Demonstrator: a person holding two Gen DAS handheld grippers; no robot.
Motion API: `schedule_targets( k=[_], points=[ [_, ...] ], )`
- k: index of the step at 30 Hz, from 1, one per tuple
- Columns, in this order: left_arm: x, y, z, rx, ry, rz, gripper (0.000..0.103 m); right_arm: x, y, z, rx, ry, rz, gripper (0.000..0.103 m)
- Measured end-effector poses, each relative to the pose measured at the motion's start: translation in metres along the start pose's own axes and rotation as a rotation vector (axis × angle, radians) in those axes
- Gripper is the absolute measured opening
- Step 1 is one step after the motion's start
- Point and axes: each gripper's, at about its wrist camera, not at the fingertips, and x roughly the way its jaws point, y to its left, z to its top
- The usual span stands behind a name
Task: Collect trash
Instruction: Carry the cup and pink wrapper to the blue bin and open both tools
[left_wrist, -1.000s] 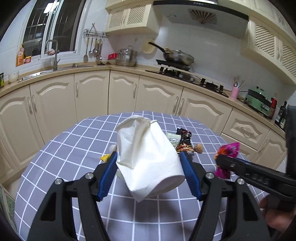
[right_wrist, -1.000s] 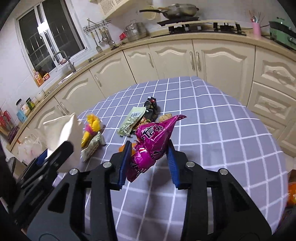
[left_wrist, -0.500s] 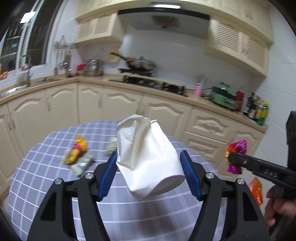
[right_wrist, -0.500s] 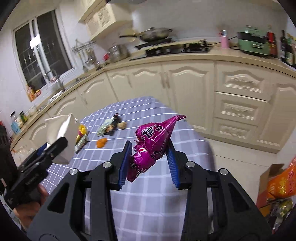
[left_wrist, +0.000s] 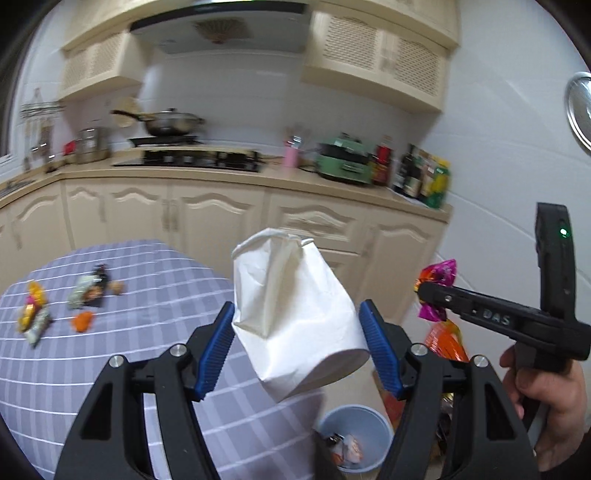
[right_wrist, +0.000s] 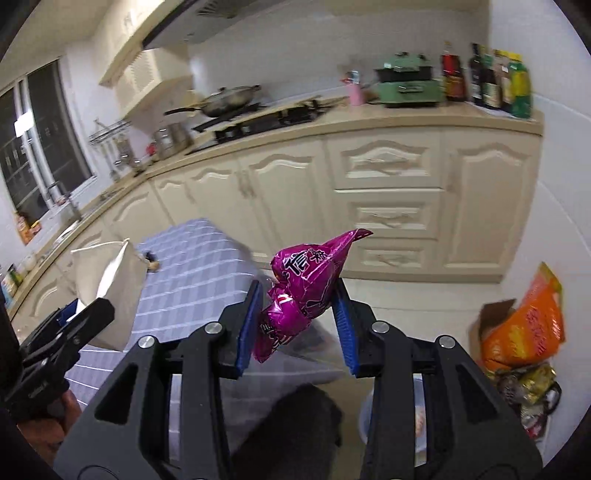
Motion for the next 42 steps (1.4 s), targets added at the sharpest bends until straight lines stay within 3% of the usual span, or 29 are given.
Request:
schedule_targets(
  k=[7, 12, 22, 34, 36, 38, 42],
  points=[
    [0.053, -0.059, -0.032, 0.059, 0.139, -0.104, 0.067, 0.009, -0.078, -0.027, 0.099, 0.088, -0.11, 0.038],
    [0.099, -0.082, -0.058, 0.087, 0.253, -0.142, 0.067, 0.035, -0.118, -0.051, 0.18, 0.176, -0.142, 0.038],
    [0.188, -0.105, -0.115, 0.058, 0.512, -0.205, 0.067, 0.072, -0.172, -0.099, 0.347, 0.314, -0.169, 0.039],
    [0.275, -0.118, -0.168, 0.037, 0.756, -0.255, 0.07, 0.102, -0.203, -0.135, 0.46, 0.376, -0.166, 0.041],
    [0.283, -0.12, -0.174, 0.057, 0.784, -0.23, 0.086, 0.106, -0.207, -0.139, 0.475, 0.388, -0.165, 0.048],
    [0.284, -0.119, -0.177, 0.07, 0.78, -0.196, 0.088, 0.108, -0.21, -0.143, 0.485, 0.392, -0.167, 0.062],
    [0.277, -0.113, -0.174, 0.059, 0.754, -0.178, 0.09, 0.109, -0.213, -0.15, 0.506, 0.397, -0.18, 0.077]
  ],
)
